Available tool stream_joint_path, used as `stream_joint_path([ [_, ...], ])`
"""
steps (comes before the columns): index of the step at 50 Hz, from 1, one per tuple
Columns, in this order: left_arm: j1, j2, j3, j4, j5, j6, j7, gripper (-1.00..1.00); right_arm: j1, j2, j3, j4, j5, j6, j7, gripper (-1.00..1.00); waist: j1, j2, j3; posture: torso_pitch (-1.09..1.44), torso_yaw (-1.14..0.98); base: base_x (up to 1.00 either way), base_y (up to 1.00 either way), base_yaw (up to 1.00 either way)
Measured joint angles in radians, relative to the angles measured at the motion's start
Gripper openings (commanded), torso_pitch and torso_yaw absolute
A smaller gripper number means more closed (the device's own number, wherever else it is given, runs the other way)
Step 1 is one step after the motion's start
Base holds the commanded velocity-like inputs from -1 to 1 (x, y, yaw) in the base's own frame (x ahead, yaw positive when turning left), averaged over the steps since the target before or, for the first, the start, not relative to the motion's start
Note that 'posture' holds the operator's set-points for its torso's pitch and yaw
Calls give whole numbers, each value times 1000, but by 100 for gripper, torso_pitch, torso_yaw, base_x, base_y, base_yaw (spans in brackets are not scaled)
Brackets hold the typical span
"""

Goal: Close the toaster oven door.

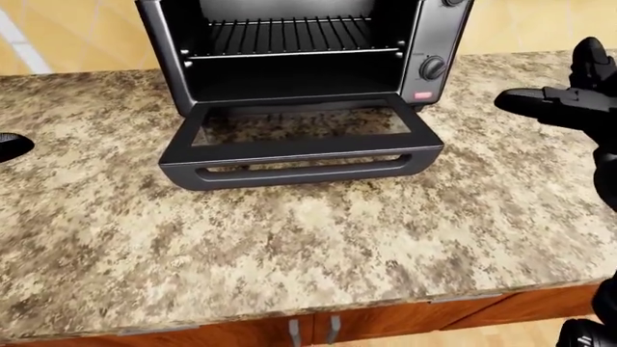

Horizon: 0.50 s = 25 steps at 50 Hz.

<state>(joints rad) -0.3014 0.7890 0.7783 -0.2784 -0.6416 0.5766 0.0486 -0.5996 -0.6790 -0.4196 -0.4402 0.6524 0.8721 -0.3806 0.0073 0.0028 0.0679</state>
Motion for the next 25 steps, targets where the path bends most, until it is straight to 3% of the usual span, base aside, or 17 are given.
stream_joint_path([
  [11,-1,6,5,-5,-11,9,2,100,-82,36,58,155,-292,-91,190,100,-6,11,-4,0,0,0,0,0],
  [25,0,10,13,-10,-19,19,5,100,-156,100,127,363,-506,-219,310,100,-12,17,-2,0,0,0,0,0],
])
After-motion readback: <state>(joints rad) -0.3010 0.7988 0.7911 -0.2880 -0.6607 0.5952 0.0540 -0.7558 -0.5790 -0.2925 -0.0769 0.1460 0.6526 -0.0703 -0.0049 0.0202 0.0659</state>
